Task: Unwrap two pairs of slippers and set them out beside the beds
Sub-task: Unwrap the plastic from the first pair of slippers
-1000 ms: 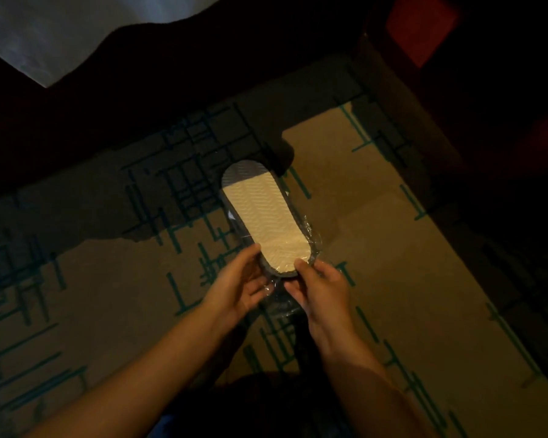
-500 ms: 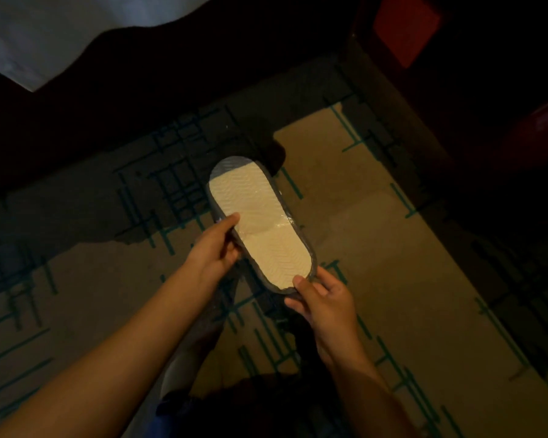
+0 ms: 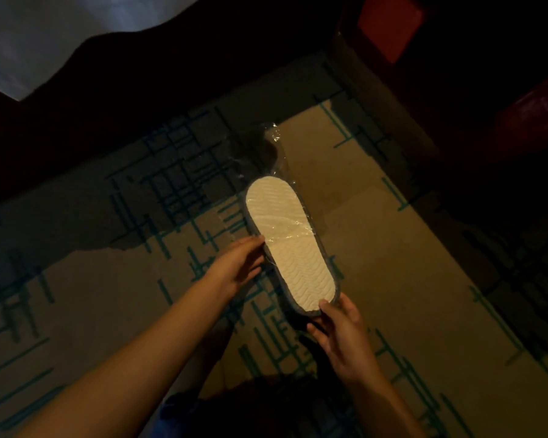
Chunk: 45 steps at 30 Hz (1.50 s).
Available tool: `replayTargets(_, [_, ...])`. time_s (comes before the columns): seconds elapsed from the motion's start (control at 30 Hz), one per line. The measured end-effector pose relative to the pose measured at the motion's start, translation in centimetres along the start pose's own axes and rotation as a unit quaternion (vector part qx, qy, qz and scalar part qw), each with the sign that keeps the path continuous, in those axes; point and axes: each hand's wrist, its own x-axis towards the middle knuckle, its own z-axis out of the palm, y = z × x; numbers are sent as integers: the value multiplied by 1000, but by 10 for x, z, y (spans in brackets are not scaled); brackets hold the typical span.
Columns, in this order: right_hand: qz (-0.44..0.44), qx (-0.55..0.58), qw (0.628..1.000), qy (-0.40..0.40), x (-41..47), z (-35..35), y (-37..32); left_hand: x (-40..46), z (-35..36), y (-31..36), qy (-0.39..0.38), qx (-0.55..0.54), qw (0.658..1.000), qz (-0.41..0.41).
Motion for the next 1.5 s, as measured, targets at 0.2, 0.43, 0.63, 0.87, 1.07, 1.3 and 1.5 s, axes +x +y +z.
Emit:
replayTargets(0.2, [28, 34, 999, -3, -13, -3, 24, 16, 8, 18, 24, -15, 999, 38])
replayTargets(0.43, [1, 78, 997, -2, -7, -13, 23, 16, 34, 36, -26, 47, 999, 4])
replayTargets(0.63, [-26, 47, 999, -5, 7, -14, 6, 21, 43, 26, -44, 98, 994, -28])
replayTargets(0.87, [-53, 11, 998, -34, 13, -3, -2, 38, 43, 23, -31, 57, 998, -2])
replayTargets(1.07, [-44, 64, 997, -7, 6, -24, 20, 69, 61, 47, -54, 32, 998, 33])
replayTargets(1.3, [-45, 148, 988, -10, 6, -35, 23, 85, 105, 66, -71, 81, 992, 68])
replayTargets(1.5, [-54, 178, 982, 18, 10, -45, 28, 82, 113, 100, -116, 70, 989, 60])
